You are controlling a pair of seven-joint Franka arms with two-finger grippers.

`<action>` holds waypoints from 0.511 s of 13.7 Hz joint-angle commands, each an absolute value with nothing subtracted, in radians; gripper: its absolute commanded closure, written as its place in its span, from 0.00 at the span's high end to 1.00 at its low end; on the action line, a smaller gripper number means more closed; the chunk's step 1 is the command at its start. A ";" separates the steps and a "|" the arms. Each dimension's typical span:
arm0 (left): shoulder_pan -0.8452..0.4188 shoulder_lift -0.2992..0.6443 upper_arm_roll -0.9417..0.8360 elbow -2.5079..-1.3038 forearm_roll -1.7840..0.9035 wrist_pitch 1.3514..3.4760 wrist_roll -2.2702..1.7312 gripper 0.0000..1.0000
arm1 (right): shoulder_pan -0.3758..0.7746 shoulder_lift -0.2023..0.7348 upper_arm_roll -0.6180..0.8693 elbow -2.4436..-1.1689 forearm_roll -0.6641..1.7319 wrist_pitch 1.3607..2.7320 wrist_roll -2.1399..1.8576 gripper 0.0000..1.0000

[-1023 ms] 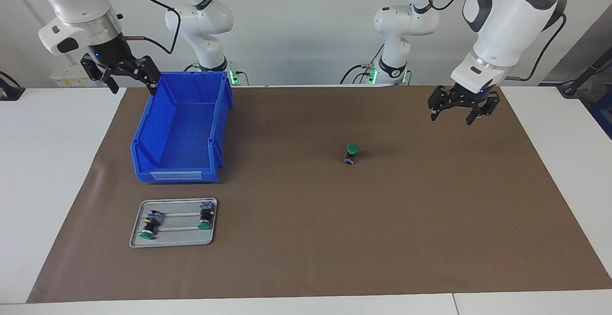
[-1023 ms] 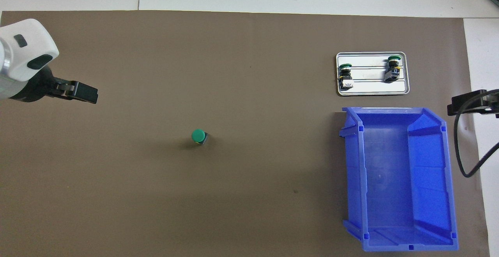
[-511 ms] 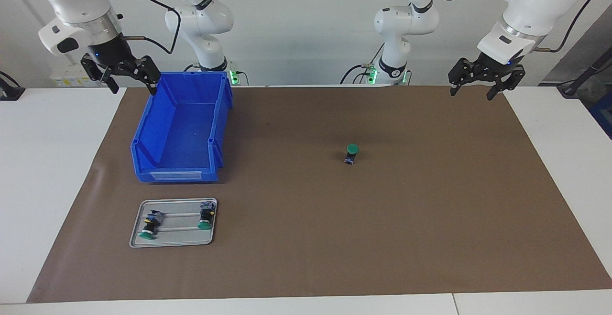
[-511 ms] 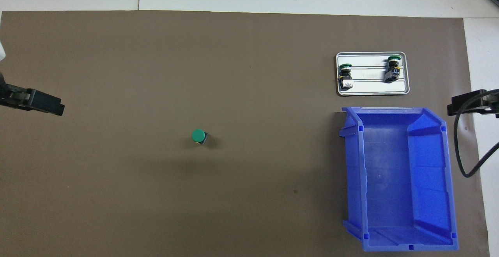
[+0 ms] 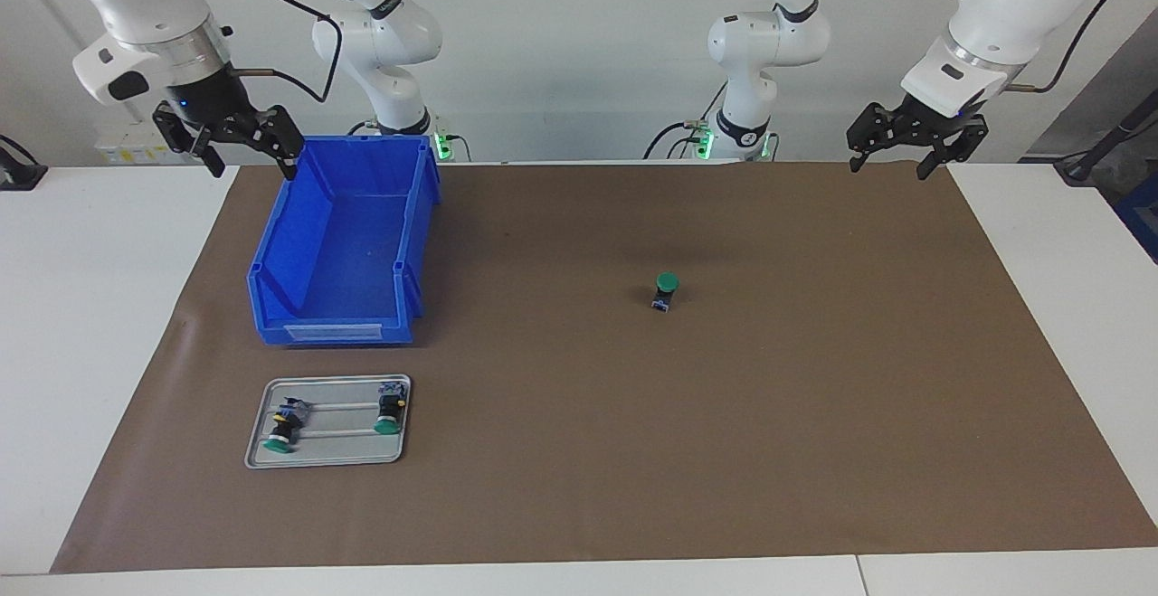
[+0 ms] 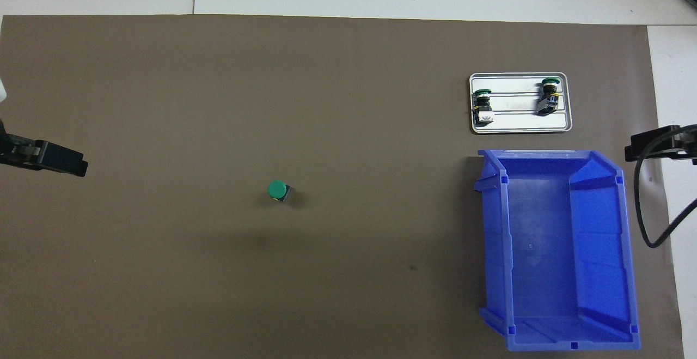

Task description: Place and press button with both arms

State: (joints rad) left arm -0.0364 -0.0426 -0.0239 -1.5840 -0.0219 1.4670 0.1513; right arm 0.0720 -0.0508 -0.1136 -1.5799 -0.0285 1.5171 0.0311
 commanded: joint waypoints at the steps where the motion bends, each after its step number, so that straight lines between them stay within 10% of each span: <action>1: -0.026 -0.071 -0.034 -1.612 -0.011 1.465 0.153 1.00 | 0.069 -0.074 -0.114 -1.603 -0.018 1.514 0.021 1.00; 7: -0.026 -0.066 -0.034 -1.612 -0.018 1.523 0.163 1.00 | 0.069 -0.074 -0.114 -1.603 -0.018 1.514 0.021 1.00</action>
